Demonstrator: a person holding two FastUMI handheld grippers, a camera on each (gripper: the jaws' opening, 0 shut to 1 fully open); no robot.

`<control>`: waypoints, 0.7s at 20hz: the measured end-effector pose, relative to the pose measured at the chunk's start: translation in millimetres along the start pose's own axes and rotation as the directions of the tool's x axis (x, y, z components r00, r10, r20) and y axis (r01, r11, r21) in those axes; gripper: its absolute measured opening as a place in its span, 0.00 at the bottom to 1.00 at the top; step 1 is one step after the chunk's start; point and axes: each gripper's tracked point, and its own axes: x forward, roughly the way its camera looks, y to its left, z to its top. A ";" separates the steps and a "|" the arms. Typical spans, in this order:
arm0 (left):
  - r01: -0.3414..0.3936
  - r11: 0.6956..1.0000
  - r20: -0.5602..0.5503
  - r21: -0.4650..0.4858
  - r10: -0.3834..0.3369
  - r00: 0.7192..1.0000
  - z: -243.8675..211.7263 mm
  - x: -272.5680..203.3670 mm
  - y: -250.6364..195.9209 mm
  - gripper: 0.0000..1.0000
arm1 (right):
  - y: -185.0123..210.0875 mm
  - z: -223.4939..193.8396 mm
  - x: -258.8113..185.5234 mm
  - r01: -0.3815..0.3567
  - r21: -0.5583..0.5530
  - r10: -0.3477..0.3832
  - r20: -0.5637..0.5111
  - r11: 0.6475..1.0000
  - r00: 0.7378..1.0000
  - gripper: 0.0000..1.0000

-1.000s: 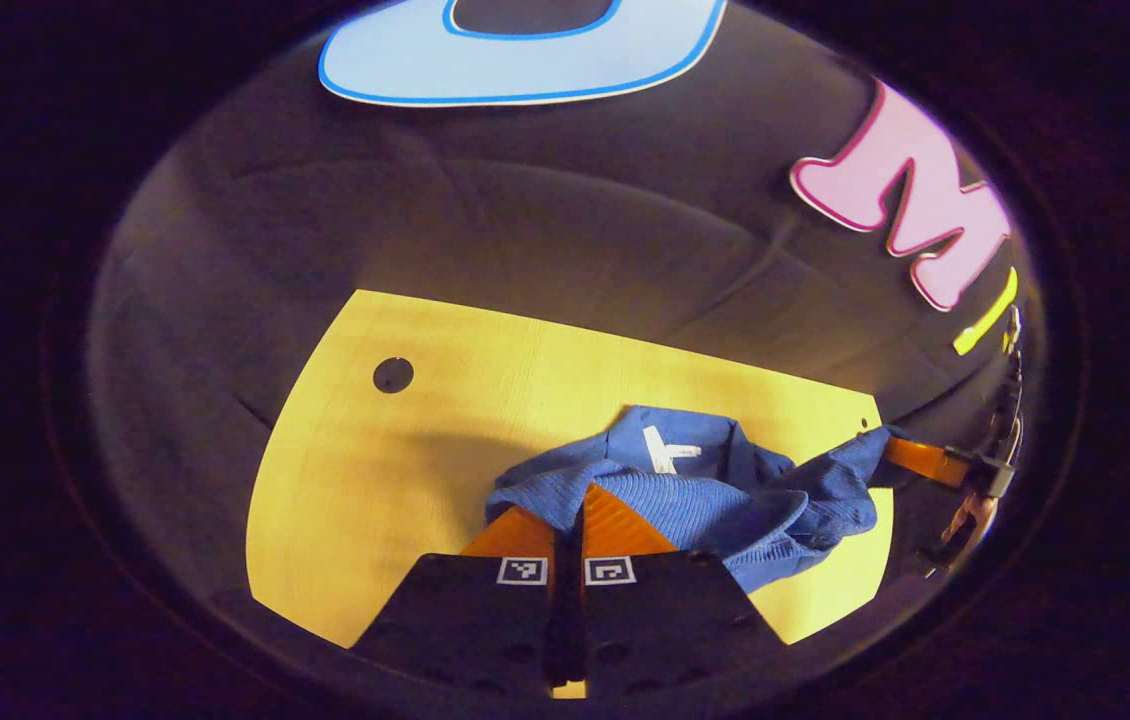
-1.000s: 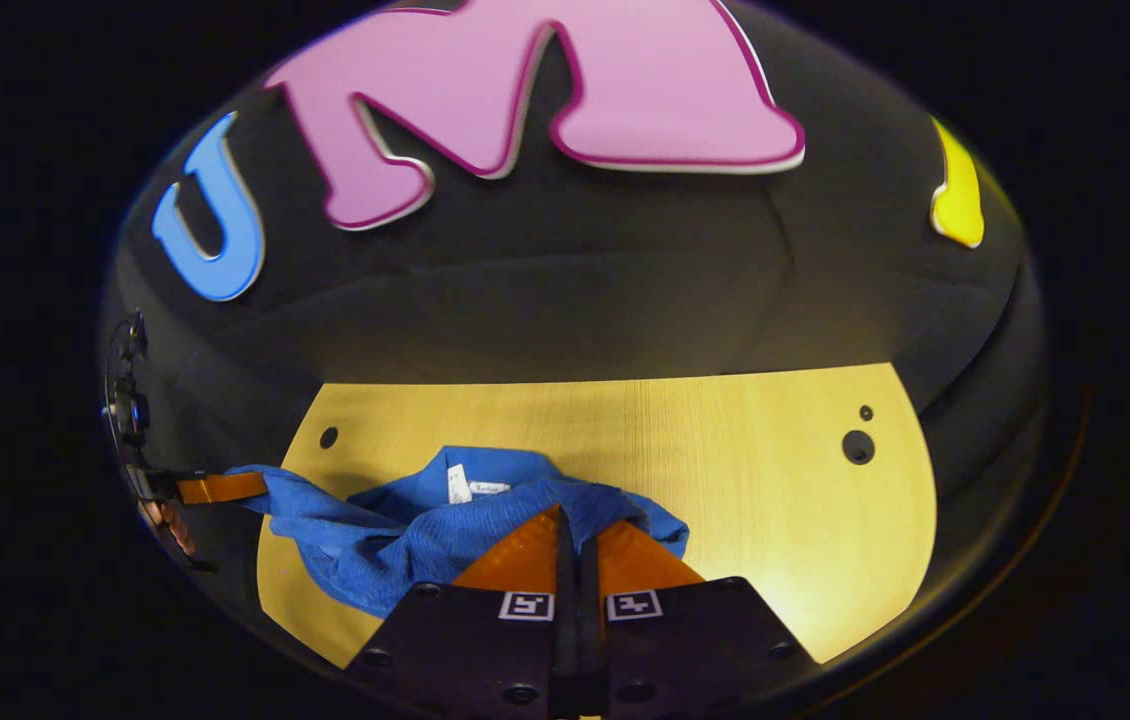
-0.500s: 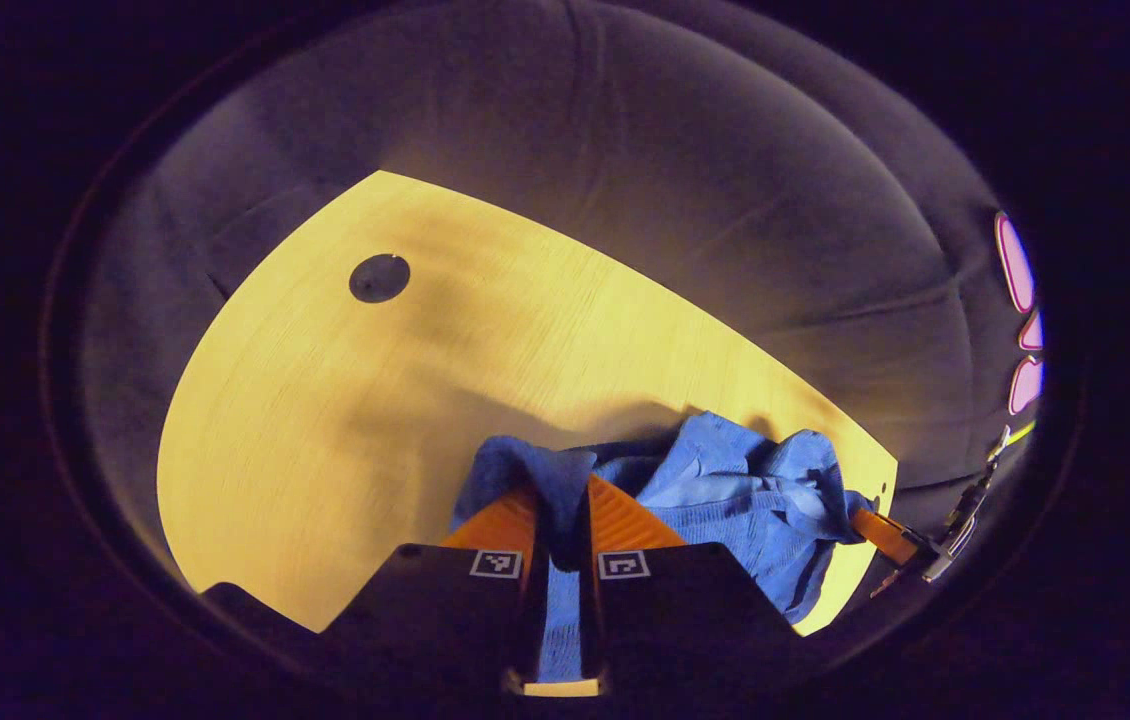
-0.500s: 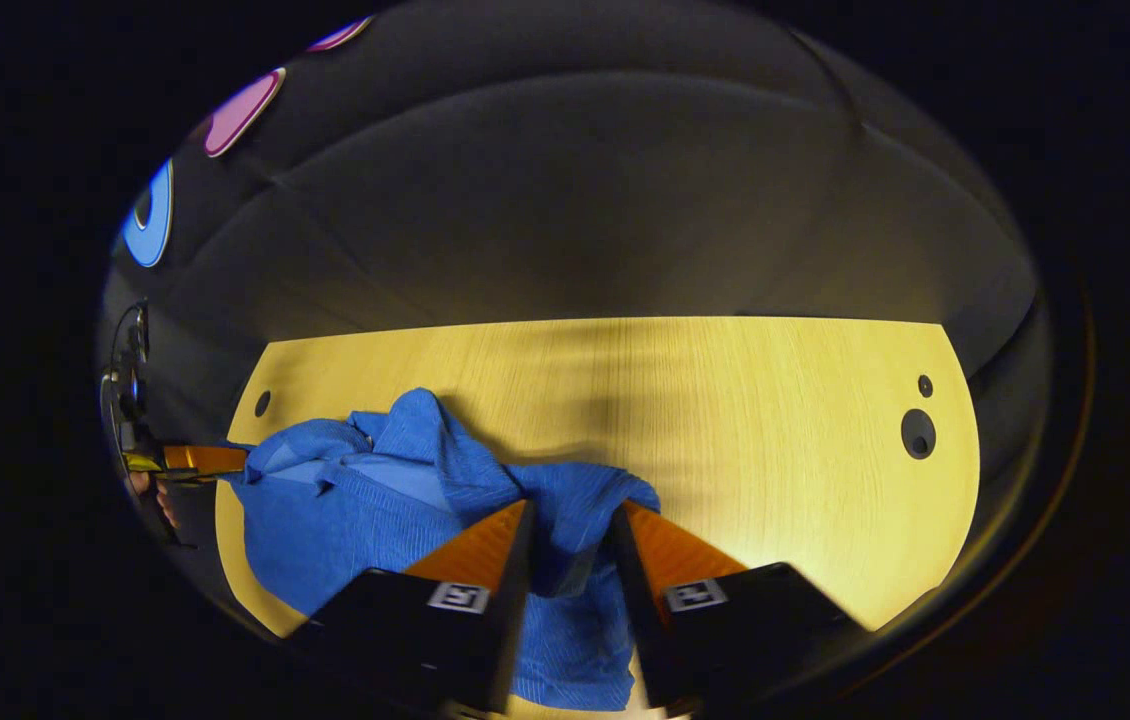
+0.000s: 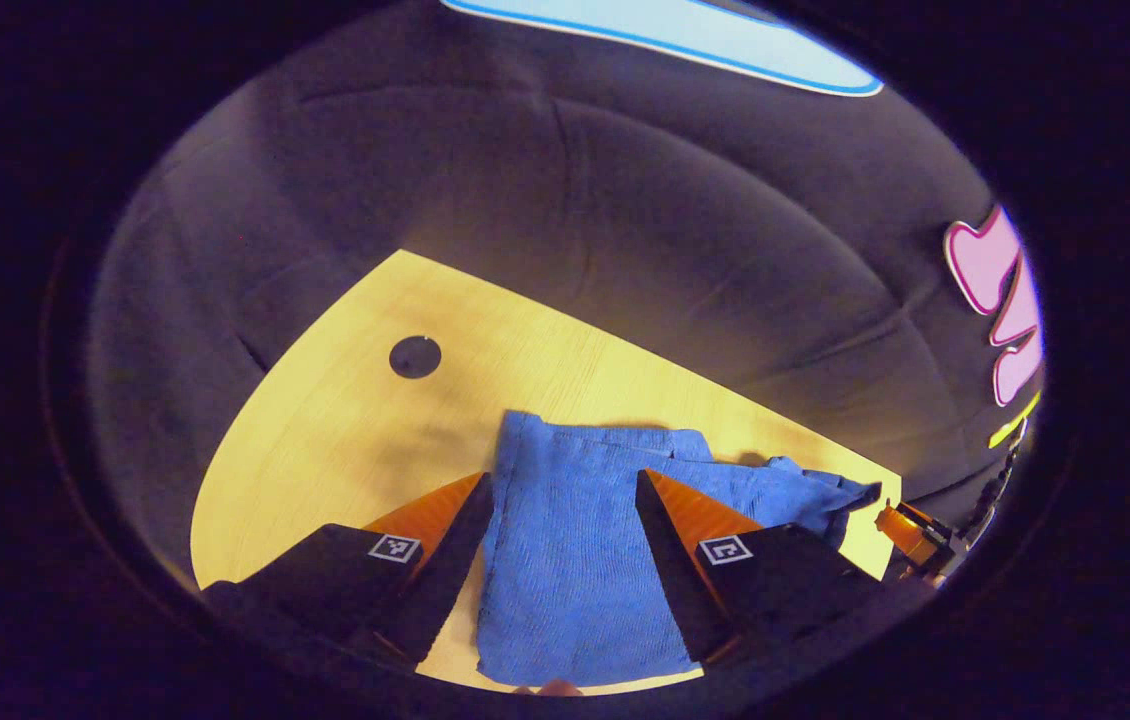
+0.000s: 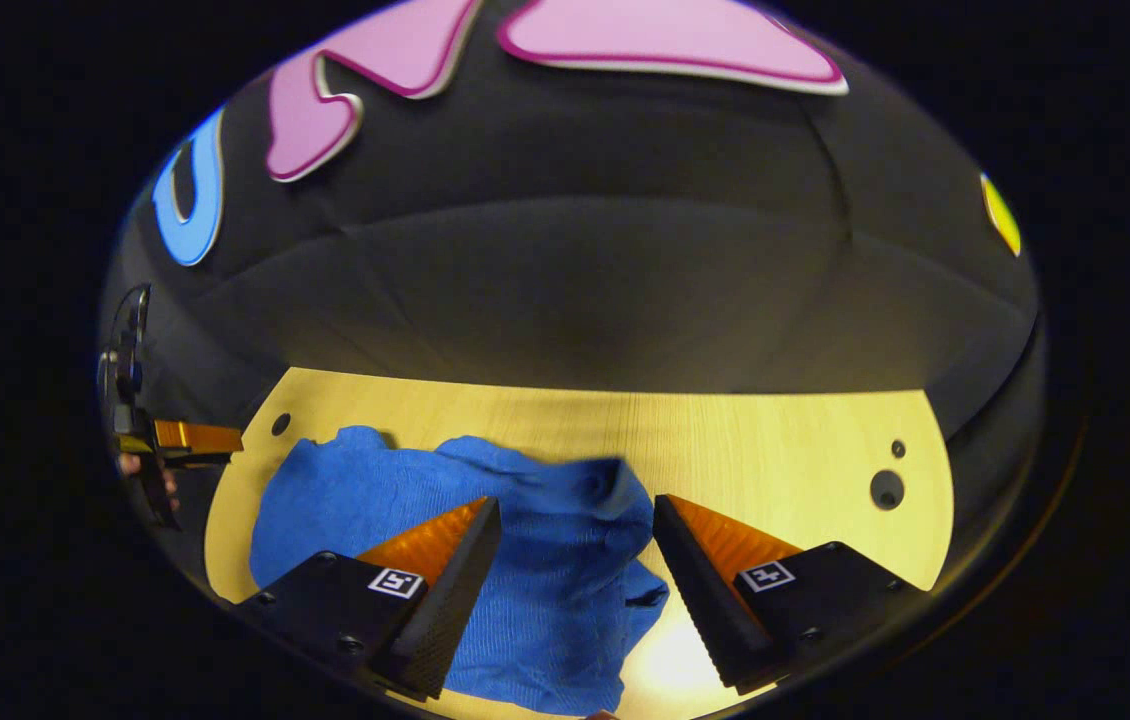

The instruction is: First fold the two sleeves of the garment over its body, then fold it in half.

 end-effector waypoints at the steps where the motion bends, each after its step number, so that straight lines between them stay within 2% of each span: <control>1: -0.015 0.999 0.030 0.047 0.013 0.999 1.9 -10.1 -5.2 0.83 | 1.9 8.1 -9.8 0.010 -0.035 -0.009 0.030 0.999 1.000 0.98; 3: -0.027 0.992 0.095 0.121 0.016 0.995 2.3 -31.3 -20.7 0.84 | 18.6 23.1 -32.6 0.017 -0.080 -0.010 0.082 0.997 0.997 0.98; 5: -0.017 0.986 0.164 0.168 -0.011 0.986 1.2 -63.6 -39.3 0.84 | 32.8 35.7 -56.4 0.009 -0.106 0.004 0.124 0.994 0.992 0.98; 8: -0.006 0.970 0.273 0.244 -0.063 0.960 -8.0 -116.6 -62.6 0.84 | 50.9 49.0 -106.5 0.022 -0.168 0.010 0.189 0.986 0.982 0.98; 12: -0.006 0.931 0.374 0.365 -0.141 0.917 -39.8 -181.1 -92.8 0.84 | 84.7 61.9 -193.9 0.034 -0.168 0.021 0.313 0.985 0.950 0.98; 14: -0.012 0.910 0.424 0.414 -0.181 0.887 -65.0 -220.8 -99.6 0.83 | 96.3 59.1 -243.0 0.065 -0.170 0.004 0.374 0.983 0.928 0.98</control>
